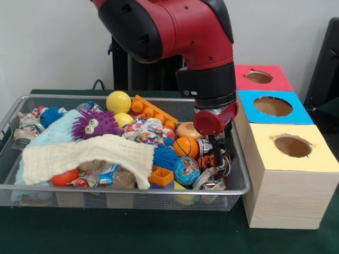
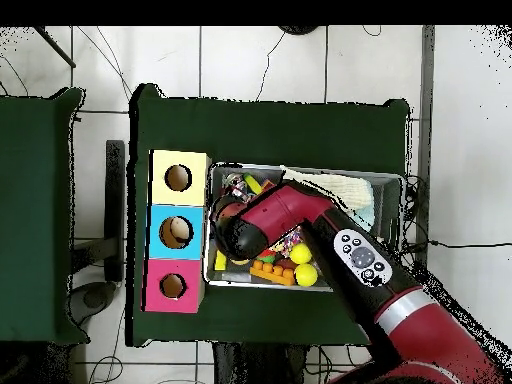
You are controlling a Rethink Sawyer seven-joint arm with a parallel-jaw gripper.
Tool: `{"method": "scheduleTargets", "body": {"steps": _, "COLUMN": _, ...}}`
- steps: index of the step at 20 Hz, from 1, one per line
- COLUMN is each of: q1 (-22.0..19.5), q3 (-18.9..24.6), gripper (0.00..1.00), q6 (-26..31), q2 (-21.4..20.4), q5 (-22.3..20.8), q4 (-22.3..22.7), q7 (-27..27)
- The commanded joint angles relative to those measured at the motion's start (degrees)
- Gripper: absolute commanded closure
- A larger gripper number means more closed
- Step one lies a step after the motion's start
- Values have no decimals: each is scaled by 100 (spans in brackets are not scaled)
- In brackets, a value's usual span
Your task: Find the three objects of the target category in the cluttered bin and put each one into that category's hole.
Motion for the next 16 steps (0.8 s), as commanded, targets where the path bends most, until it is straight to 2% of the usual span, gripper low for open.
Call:
{"method": "scheduleTargets", "body": {"steps": 1, "q1": -109, "q3": -63, "gripper": 0, "q6": 690, "q2": -106, "q5": 102, "q4": 67, "q7": -986}}
{"method": "scheduleTargets", "body": {"steps": 10, "q1": 37, "q3": -308, "gripper": 0, "q6": 695, "q2": 380, "q5": 25, "q4": -128, "q7": -852}}
{"method": "scheduleTargets", "body": {"steps": 16, "q1": -50, "q3": -249, "gripper": 0, "q6": 933, "q2": 595, "q5": 211, "q4": -73, "q7": -1038}}
